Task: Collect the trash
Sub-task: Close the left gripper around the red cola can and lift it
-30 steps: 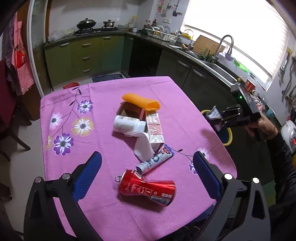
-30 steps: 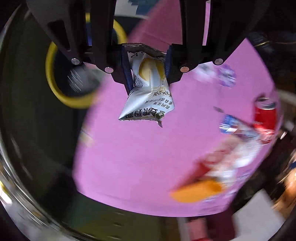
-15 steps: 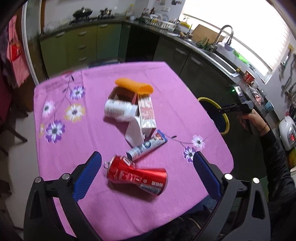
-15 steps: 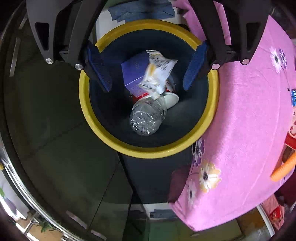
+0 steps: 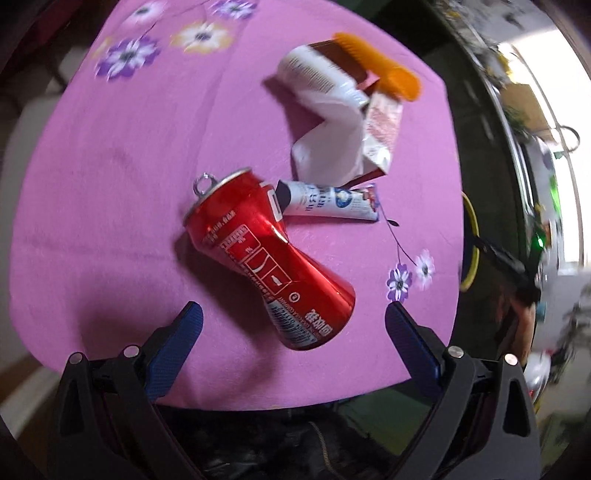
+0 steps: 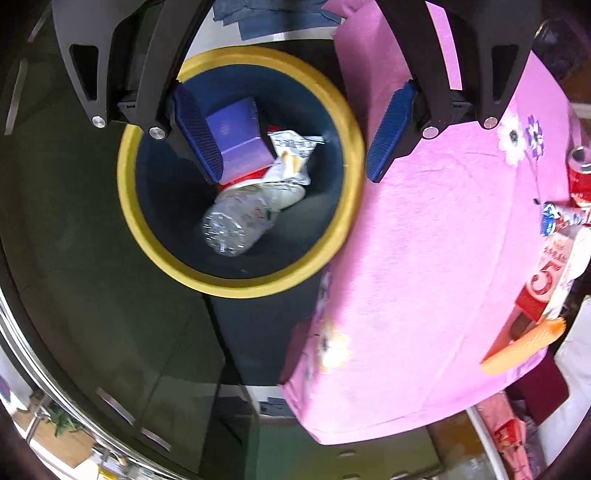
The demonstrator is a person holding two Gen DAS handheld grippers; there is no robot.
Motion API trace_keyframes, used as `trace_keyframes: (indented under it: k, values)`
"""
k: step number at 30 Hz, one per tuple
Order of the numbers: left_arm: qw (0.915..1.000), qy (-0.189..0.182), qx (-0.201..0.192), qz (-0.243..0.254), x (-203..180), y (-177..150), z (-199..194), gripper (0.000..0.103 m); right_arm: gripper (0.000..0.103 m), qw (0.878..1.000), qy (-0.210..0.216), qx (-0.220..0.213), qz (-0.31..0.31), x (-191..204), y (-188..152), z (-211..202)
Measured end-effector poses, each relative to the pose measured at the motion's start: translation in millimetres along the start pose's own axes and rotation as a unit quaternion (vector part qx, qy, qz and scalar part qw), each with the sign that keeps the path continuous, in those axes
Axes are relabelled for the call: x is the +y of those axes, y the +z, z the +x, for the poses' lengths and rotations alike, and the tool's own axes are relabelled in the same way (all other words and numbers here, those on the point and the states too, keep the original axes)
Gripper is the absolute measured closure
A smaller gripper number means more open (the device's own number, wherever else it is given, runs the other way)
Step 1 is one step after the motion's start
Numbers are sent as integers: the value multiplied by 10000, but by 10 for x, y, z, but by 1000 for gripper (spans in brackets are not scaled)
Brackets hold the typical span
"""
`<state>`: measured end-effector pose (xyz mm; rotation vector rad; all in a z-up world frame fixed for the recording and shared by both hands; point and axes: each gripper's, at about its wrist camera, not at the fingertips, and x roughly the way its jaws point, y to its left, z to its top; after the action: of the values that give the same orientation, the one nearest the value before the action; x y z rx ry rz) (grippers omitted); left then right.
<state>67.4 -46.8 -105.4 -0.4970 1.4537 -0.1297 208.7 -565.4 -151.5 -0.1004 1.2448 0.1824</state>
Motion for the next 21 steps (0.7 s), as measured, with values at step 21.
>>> trace_keyframes:
  k: [21]
  values:
    - [9962, 560, 303, -596, 85, 349, 335, 46, 24, 9992, 342, 50, -205, 170, -187, 48]
